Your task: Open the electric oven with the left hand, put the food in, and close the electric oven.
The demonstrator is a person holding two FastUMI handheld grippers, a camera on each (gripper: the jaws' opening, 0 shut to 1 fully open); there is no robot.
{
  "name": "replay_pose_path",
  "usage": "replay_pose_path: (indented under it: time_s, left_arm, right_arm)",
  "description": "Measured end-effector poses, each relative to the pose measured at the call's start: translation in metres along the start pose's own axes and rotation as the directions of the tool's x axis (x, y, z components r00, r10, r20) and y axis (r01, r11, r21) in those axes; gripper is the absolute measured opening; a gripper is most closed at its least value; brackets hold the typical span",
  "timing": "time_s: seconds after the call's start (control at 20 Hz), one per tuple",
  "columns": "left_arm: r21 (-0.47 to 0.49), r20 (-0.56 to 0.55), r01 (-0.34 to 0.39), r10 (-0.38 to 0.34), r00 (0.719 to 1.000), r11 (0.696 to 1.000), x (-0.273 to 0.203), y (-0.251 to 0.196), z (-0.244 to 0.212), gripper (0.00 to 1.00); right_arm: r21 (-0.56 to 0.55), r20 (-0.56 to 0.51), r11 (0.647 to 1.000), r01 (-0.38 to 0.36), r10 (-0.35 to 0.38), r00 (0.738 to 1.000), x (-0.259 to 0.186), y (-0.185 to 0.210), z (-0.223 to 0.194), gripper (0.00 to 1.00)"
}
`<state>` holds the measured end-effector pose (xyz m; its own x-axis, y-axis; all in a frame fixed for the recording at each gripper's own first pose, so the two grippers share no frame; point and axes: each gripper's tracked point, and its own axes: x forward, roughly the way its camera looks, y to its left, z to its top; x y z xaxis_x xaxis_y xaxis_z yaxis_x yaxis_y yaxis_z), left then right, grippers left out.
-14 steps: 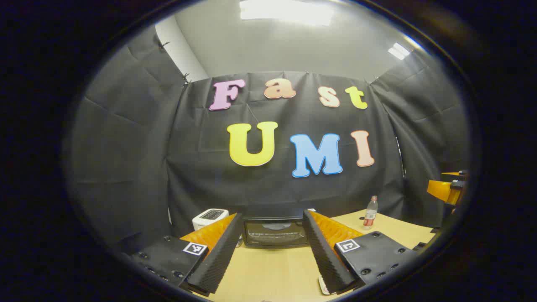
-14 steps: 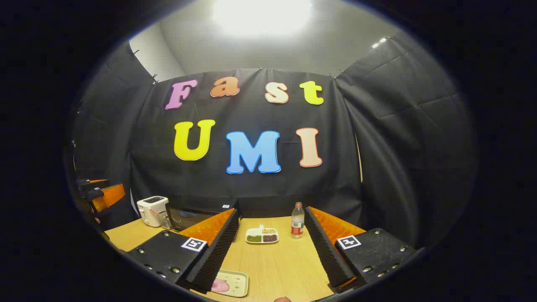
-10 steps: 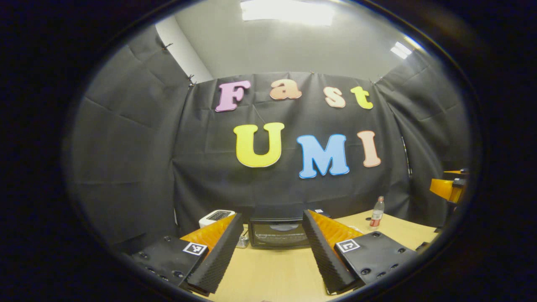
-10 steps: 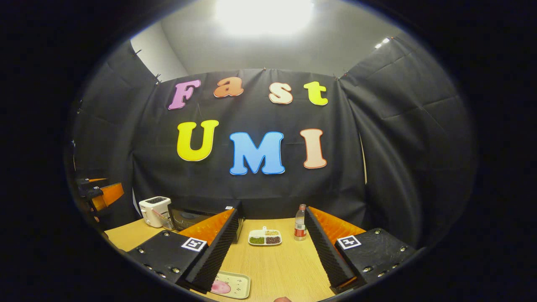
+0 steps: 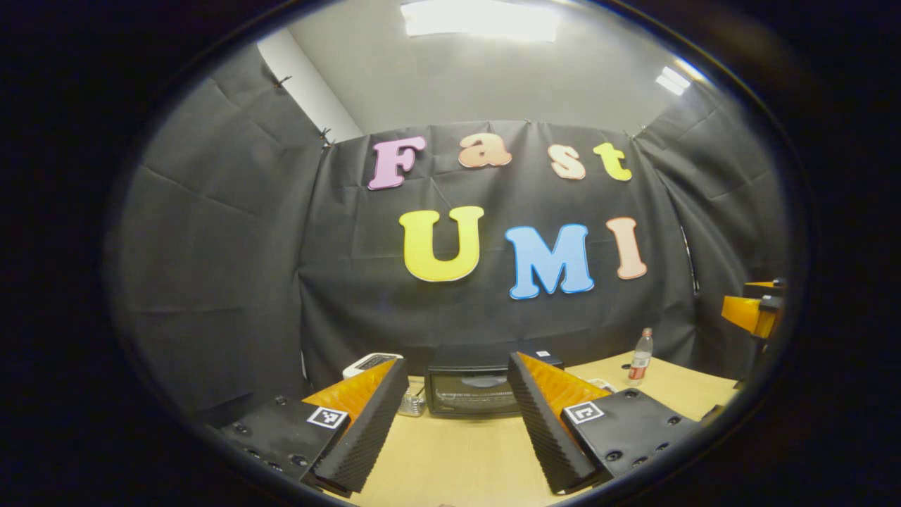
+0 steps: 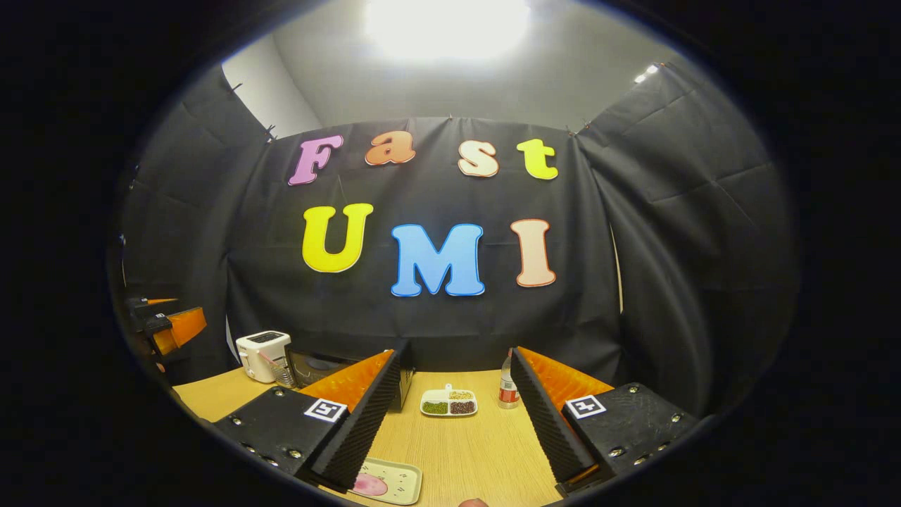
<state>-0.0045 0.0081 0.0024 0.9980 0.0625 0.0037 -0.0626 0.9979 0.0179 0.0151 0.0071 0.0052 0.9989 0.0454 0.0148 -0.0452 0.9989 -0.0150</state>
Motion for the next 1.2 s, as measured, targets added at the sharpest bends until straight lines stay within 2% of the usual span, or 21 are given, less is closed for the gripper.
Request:
replay_pose_path:
  time_s: [0.1,0.15,0.3,0.35,0.4,0.45,0.5,0.55,0.65,0.75,0.8,0.85,0.95,1.0,1.1,1.15,1.2]
  left_arm:
    - [0.004,0.0,0.001,-0.001,1.0,1.0,-0.001,-0.005,0.0,1.0]
    - [0.006,0.0,0.001,-0.001,1.0,1.0,-0.002,-0.007,0.0,0.91]
    - [0.0,-0.004,0.0,0.0,1.0,1.0,-0.002,-0.018,0.0,0.96]
    - [0.0,-0.006,0.0,0.0,1.0,1.0,-0.001,-0.022,0.001,0.91]
    - [0.001,-0.006,0.0,0.0,1.0,1.0,0.0,-0.026,0.002,0.96]
    - [0.003,-0.005,0.002,-0.002,1.0,1.0,0.001,-0.032,0.003,0.96]
    - [0.0,-0.007,0.006,-0.006,1.0,1.0,0.005,-0.038,0.002,0.96]
    - [-0.008,-0.015,0.012,-0.012,1.0,1.0,0.007,-0.044,0.001,1.0]
    - [-0.025,-0.022,0.017,-0.018,1.0,1.0,0.017,-0.051,0.001,0.98]
    - [-0.033,-0.028,0.014,-0.015,1.0,0.999,0.032,-0.052,0.001,0.91]
    - [-0.036,-0.028,0.013,-0.014,0.999,0.999,0.041,-0.052,0.002,1.0]
    - [-0.037,-0.029,0.009,-0.01,1.0,0.999,0.05,-0.051,0.001,0.96]
    - [-0.038,-0.04,0.002,-0.003,0.999,0.999,0.07,-0.046,-0.005,0.96]
    - [-0.04,-0.041,0.004,-0.005,0.999,0.999,0.082,-0.045,-0.009,1.0]
    - [-0.039,-0.052,0.007,-0.009,0.999,0.999,0.107,-0.042,-0.019,1.0]
    - [-0.042,-0.063,0.011,-0.013,0.998,0.999,0.121,-0.04,-0.027,0.96]
    - [-0.048,-0.072,0.019,-0.023,0.997,0.999,0.133,-0.041,-0.033,0.96]
  right_arm:
    - [-0.006,0.002,1.0,-0.005,0.005,1.0,-0.001,0.0,0.001,0.97]
    - [-0.009,0.004,1.0,-0.007,0.007,1.0,-0.001,-0.001,0.001,0.97]
    - [-0.002,0.001,1.0,-0.013,0.013,1.0,-0.002,-0.004,0.003,0.97]
    - [-0.002,0.004,1.0,-0.013,0.013,1.0,-0.003,-0.006,0.005,0.97]
    - [-0.004,0.007,1.0,-0.015,0.015,1.0,-0.004,-0.009,0.004,0.97]
    - [-0.005,0.004,1.0,-0.018,0.018,1.0,-0.004,-0.012,0.004,0.97]
    - [-0.002,-0.003,1.0,-0.025,0.025,1.0,-0.005,-0.013,0.001,0.97]
    - [0.002,-0.011,0.999,-0.036,0.036,0.999,-0.006,-0.013,-0.001,0.97]
    - [0.017,0.003,0.997,-0.07,0.07,0.998,-0.011,-0.009,-0.002,0.98]
    - [0.027,-0.007,0.997,-0.072,0.072,0.997,-0.009,-0.014,-0.012,0.97]
    - [0.038,-0.024,0.996,-0.075,0.076,0.997,-0.011,-0.014,-0.019,0.97]
    - [0.045,-0.032,0.996,-0.073,0.074,0.997,-0.012,-0.014,-0.021,0.97]
    - [0.031,-0.031,0.997,-0.065,0.066,0.997,-0.007,-0.017,-0.021,0.97]
    - [0.019,-0.031,0.998,-0.059,0.06,0.998,-0.003,-0.017,-0.023,0.97]
    - [0.016,-0.036,0.999,-0.037,0.037,0.999,0.005,-0.019,-0.024,0.97]
    - [0.023,-0.042,1.0,-0.021,0.022,0.999,0.009,-0.021,-0.025,0.98]
    - [0.028,-0.041,1.0,-0.004,0.005,0.999,0.013,-0.021,-0.025,0.97]
